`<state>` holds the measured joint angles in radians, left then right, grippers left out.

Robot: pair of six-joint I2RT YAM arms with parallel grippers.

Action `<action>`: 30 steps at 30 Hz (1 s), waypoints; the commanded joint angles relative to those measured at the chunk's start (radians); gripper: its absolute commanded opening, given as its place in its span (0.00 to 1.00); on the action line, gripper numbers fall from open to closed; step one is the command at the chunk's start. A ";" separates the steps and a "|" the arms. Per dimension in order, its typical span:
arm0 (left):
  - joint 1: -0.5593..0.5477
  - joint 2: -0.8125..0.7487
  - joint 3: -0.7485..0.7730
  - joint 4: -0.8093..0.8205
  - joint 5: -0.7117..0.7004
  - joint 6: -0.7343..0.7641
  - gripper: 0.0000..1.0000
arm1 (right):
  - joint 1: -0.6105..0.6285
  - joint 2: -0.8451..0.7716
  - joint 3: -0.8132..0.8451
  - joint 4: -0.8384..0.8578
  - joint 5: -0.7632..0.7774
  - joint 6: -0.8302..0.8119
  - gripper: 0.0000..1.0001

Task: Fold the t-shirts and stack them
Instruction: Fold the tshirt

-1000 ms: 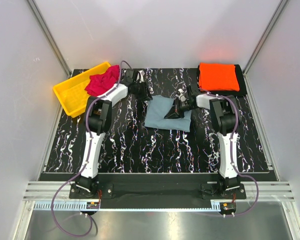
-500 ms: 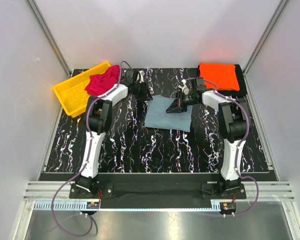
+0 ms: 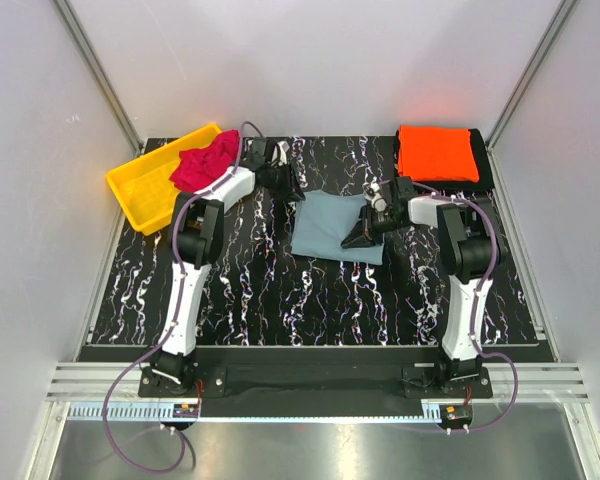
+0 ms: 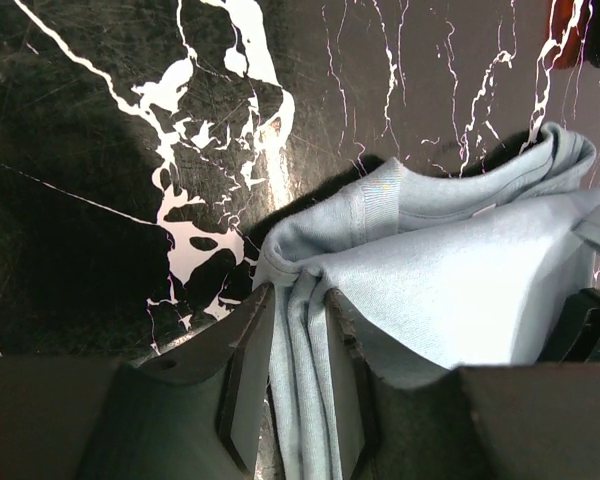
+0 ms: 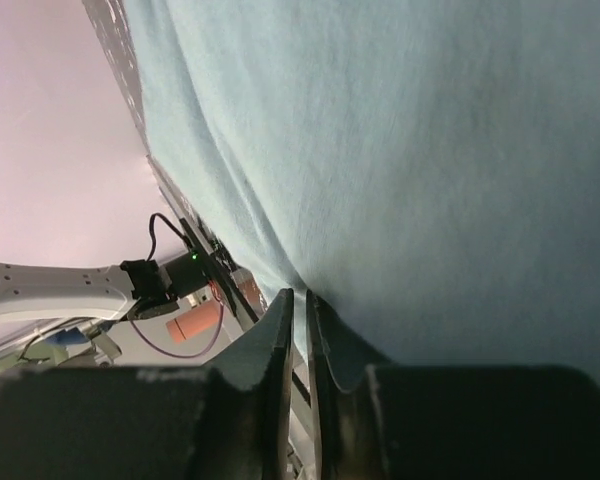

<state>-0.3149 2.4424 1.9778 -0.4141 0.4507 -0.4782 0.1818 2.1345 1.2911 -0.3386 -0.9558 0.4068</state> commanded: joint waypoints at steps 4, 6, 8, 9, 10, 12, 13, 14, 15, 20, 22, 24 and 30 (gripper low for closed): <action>0.028 -0.005 0.079 -0.078 0.036 0.047 0.36 | -0.027 -0.200 -0.036 -0.028 0.064 0.009 0.19; 0.033 -0.065 0.070 -0.095 0.025 0.065 0.37 | -0.041 -0.250 -0.073 -0.033 0.086 0.026 0.24; 0.034 -0.130 0.059 -0.106 0.008 0.082 0.38 | -0.067 -0.278 -0.096 -0.039 0.126 0.029 0.25; 0.034 -0.152 0.044 -0.118 -0.001 0.084 0.38 | -0.074 -0.294 -0.117 -0.045 0.143 0.030 0.25; 0.033 -0.175 0.030 -0.126 -0.004 0.084 0.38 | -0.091 -0.297 -0.128 -0.051 0.161 0.029 0.24; 0.030 -0.255 -0.043 -0.127 -0.015 0.069 0.38 | -0.105 -0.308 -0.165 -0.051 0.172 0.020 0.24; 0.016 -0.282 -0.072 -0.129 -0.021 0.067 0.38 | -0.111 -0.309 -0.174 -0.053 0.187 0.014 0.24; 0.004 -0.334 -0.100 -0.126 -0.027 0.076 0.38 | -0.119 -0.309 -0.182 -0.053 0.196 0.010 0.24; -0.009 -0.357 -0.128 -0.127 -0.041 0.084 0.38 | -0.122 -0.298 -0.185 -0.051 0.207 0.001 0.24; -0.133 -0.494 -0.373 -0.033 -0.075 0.069 0.38 | -0.134 -0.223 -0.165 -0.053 0.247 -0.010 0.24; -0.173 -0.506 -0.454 -0.005 -0.083 0.061 0.38 | -0.136 -0.202 -0.156 -0.051 0.274 -0.006 0.25; -0.190 -0.505 -0.512 0.017 -0.098 0.050 0.38 | -0.139 -0.211 -0.153 -0.053 0.282 -0.003 0.26; -0.201 -0.453 -0.615 -0.001 -0.243 0.044 0.38 | -0.139 -0.362 -0.136 -0.095 0.322 0.020 0.41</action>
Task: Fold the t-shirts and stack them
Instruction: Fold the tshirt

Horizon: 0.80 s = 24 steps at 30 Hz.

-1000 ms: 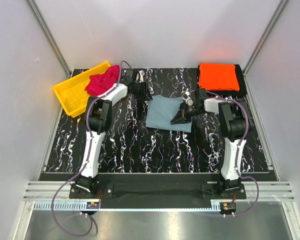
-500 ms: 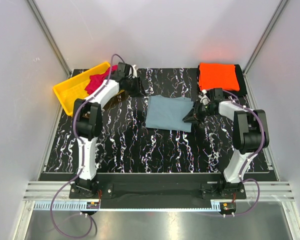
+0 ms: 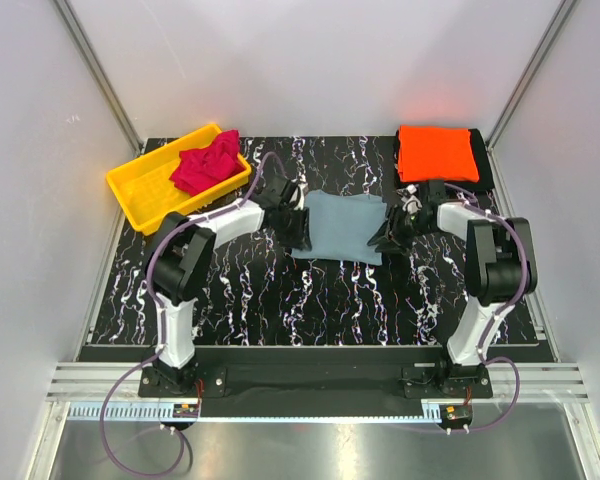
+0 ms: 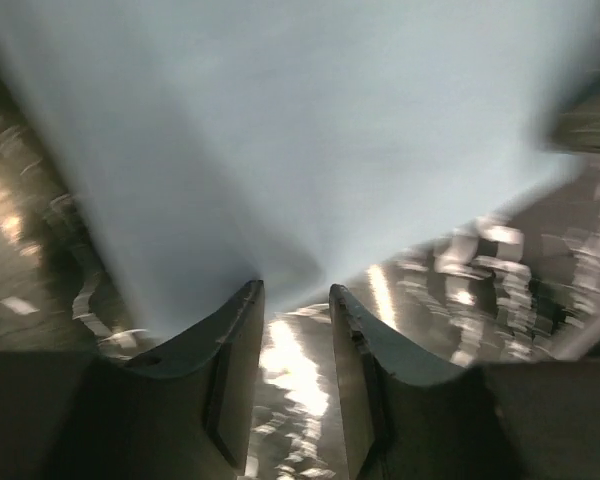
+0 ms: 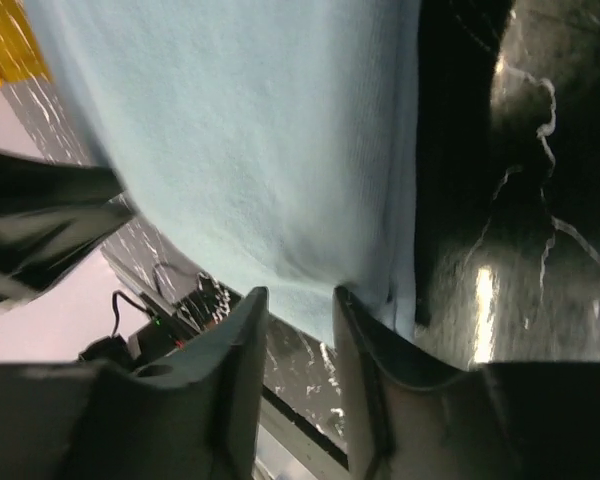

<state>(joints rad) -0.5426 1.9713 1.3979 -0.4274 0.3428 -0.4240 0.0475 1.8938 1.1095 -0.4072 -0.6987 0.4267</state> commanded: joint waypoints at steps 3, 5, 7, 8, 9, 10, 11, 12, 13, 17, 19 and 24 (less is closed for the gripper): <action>0.062 0.052 -0.060 -0.010 -0.182 -0.025 0.37 | -0.005 -0.160 0.070 -0.061 0.149 -0.012 0.53; 0.098 0.051 -0.068 -0.010 -0.189 -0.033 0.37 | -0.005 -0.160 0.079 -0.062 0.195 -0.029 0.57; 0.122 0.041 -0.059 -0.010 -0.197 -0.030 0.38 | -0.003 -0.141 0.099 -0.062 0.214 -0.051 0.62; 0.130 0.032 -0.048 -0.011 -0.202 -0.019 0.38 | -0.005 -0.128 0.110 -0.062 0.223 -0.074 0.64; 0.136 0.034 -0.013 -0.019 -0.196 -0.009 0.38 | -0.005 -0.099 0.134 -0.064 0.231 -0.083 0.67; 0.145 0.043 0.012 -0.027 -0.186 0.004 0.38 | -0.005 -0.082 0.148 -0.062 0.237 -0.095 0.70; 0.147 0.050 0.039 -0.040 -0.186 0.025 0.39 | -0.005 -0.064 0.165 -0.062 0.235 -0.112 0.71; 0.148 0.063 0.105 -0.084 -0.191 0.036 0.39 | -0.005 -0.027 0.199 -0.061 0.237 -0.115 0.72; 0.150 0.083 0.136 -0.105 -0.186 0.045 0.39 | -0.005 -0.009 0.217 -0.062 0.243 -0.121 0.73; 0.150 0.089 0.220 -0.174 -0.168 0.060 0.40 | -0.005 0.071 0.280 -0.047 0.208 -0.150 0.72; 0.150 0.069 0.233 -0.183 -0.177 0.060 0.40 | -0.005 0.102 0.299 -0.033 0.167 -0.161 0.69; 0.150 0.034 0.224 -0.206 -0.209 0.062 0.41 | -0.005 0.177 0.349 -0.033 0.142 -0.134 0.61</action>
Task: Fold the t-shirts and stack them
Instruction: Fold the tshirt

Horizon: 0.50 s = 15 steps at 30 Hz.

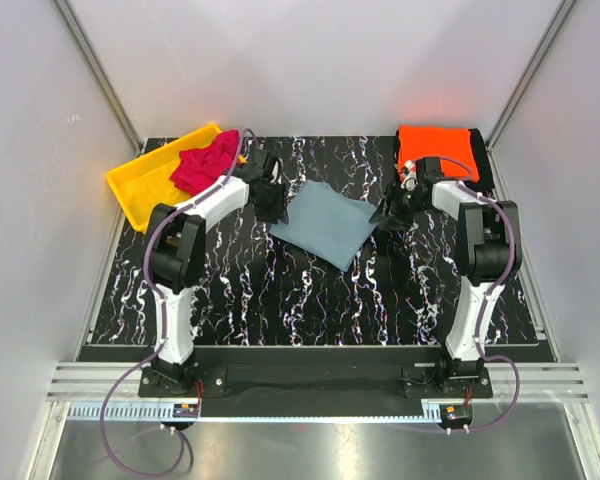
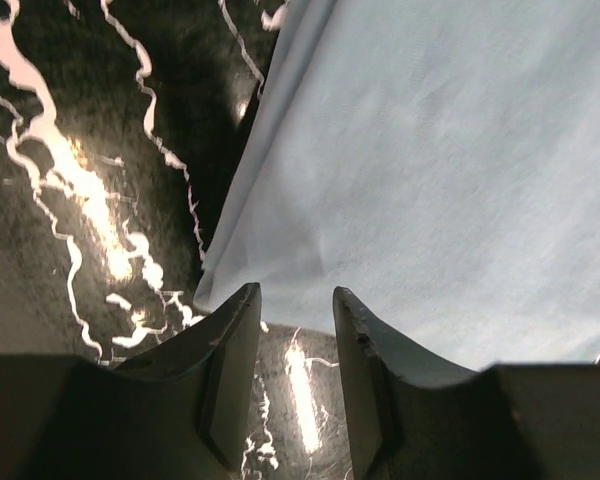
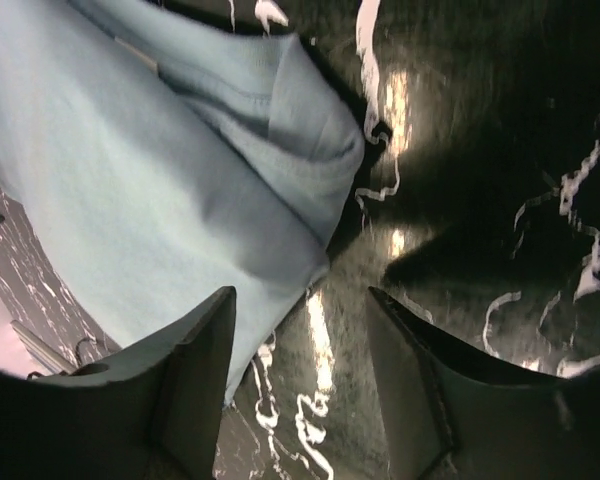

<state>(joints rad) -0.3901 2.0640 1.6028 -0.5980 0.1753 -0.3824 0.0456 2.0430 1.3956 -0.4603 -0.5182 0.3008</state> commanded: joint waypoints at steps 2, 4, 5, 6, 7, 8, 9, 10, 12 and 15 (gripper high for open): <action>-0.001 -0.059 0.003 -0.036 -0.060 0.022 0.41 | -0.003 0.052 0.078 0.032 -0.036 0.001 0.54; 0.000 -0.036 0.000 -0.037 -0.071 0.030 0.41 | -0.003 0.062 0.095 0.046 -0.019 0.003 0.30; 0.002 -0.027 -0.001 -0.039 -0.076 0.030 0.41 | -0.003 0.066 0.100 0.046 -0.011 0.003 0.22; 0.010 -0.016 -0.001 -0.037 -0.074 0.030 0.41 | -0.003 0.066 0.106 0.049 -0.003 0.001 0.14; 0.013 0.004 0.000 -0.037 -0.074 0.031 0.41 | -0.003 0.065 0.105 0.054 -0.002 0.001 0.12; 0.014 0.013 0.005 -0.039 -0.076 0.033 0.41 | -0.001 0.063 0.102 0.061 0.004 0.007 0.11; 0.017 0.021 0.008 -0.039 -0.074 0.034 0.41 | -0.003 0.063 0.095 0.067 0.006 0.009 0.11; 0.020 0.030 0.009 -0.043 -0.071 0.036 0.41 | -0.003 0.060 0.094 0.068 0.004 0.006 0.17; 0.023 0.022 0.013 -0.046 -0.057 0.039 0.41 | -0.003 0.042 0.074 0.066 0.007 -0.011 0.37; 0.022 -0.022 0.023 -0.062 -0.039 0.054 0.41 | -0.003 -0.010 0.042 0.069 0.000 -0.060 0.69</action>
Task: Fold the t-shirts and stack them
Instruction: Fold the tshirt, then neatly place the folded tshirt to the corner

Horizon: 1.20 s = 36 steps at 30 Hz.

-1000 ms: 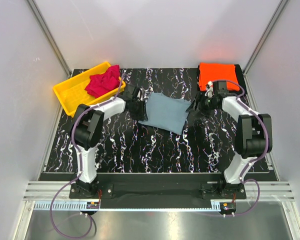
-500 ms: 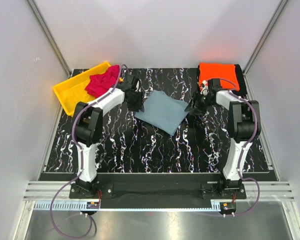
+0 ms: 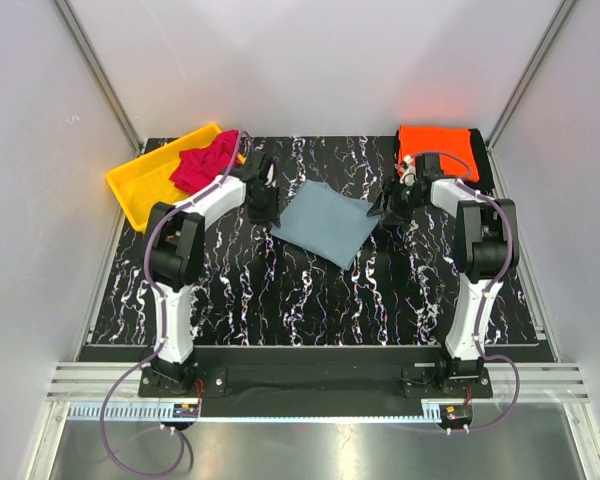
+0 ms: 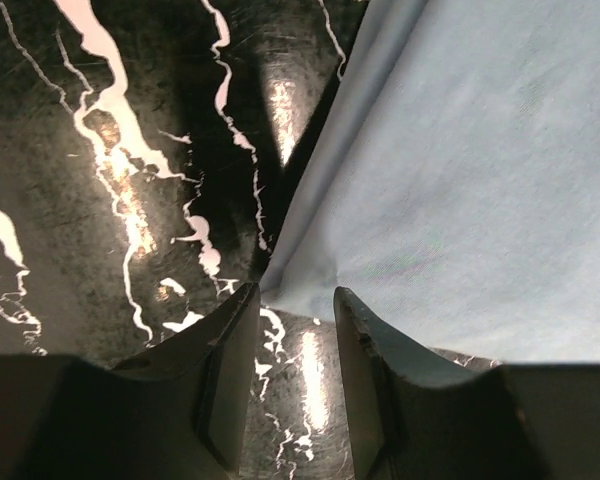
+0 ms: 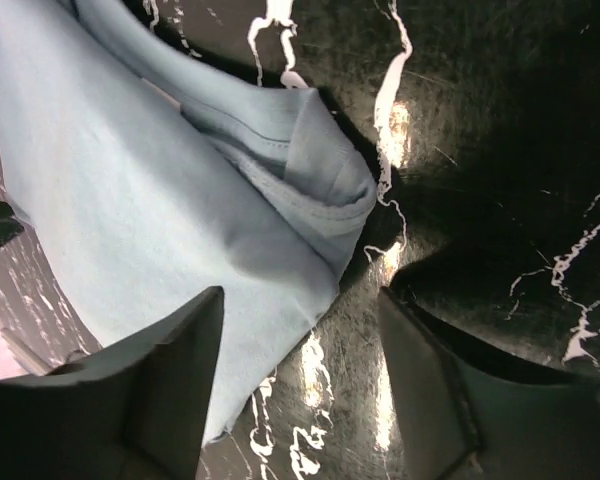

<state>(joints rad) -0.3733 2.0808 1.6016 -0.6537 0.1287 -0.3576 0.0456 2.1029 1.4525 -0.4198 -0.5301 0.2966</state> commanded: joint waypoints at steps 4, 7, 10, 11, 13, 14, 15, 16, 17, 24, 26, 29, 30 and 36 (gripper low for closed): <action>0.005 -0.163 0.015 -0.027 0.090 0.043 0.42 | -0.004 -0.060 0.014 0.024 -0.021 -0.114 0.79; 0.005 -0.269 -0.049 -0.026 0.156 0.048 0.43 | -0.004 -0.012 0.071 -0.016 -0.071 -0.145 0.84; 0.005 -0.356 -0.117 -0.027 0.187 0.077 0.44 | -0.004 0.045 0.141 -0.054 -0.133 -0.212 0.88; 0.005 -0.376 -0.147 -0.027 0.204 0.085 0.44 | -0.004 0.067 0.157 -0.065 -0.134 -0.227 0.88; 0.005 -0.425 -0.176 -0.027 0.213 0.103 0.44 | -0.004 0.092 0.207 -0.108 -0.111 -0.276 0.88; 0.004 -0.439 -0.204 -0.027 0.232 0.106 0.45 | -0.004 0.118 0.239 -0.123 -0.110 -0.292 0.88; 0.004 -0.462 -0.216 -0.026 0.242 0.106 0.45 | -0.004 0.134 0.258 -0.158 -0.122 -0.312 0.87; 0.005 -0.470 -0.227 -0.017 0.258 0.105 0.45 | -0.004 0.152 0.281 -0.187 -0.125 -0.353 0.88; 0.004 -0.481 -0.255 -0.011 0.291 0.103 0.45 | -0.004 0.193 0.331 -0.221 -0.110 -0.367 0.87; 0.001 -0.513 -0.321 0.042 0.359 0.094 0.46 | -0.003 0.256 0.393 -0.385 -0.175 -0.474 0.84; -0.001 -0.510 -0.322 0.045 0.377 0.097 0.46 | -0.003 0.269 0.411 -0.422 -0.194 -0.510 0.82; -0.001 -0.508 -0.324 0.049 0.379 0.095 0.46 | -0.003 0.270 0.414 -0.461 -0.238 -0.542 0.79; -0.001 -0.508 -0.325 0.051 0.381 0.097 0.46 | -0.003 0.272 0.416 -0.462 -0.238 -0.547 0.78; -0.001 -0.507 -0.328 0.055 0.382 0.095 0.47 | 0.000 0.296 0.453 -0.462 -0.208 -0.540 0.61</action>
<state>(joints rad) -0.3721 1.5978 1.2701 -0.6334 0.4725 -0.2768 0.0437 2.3577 1.8793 -0.8318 -0.7609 -0.2127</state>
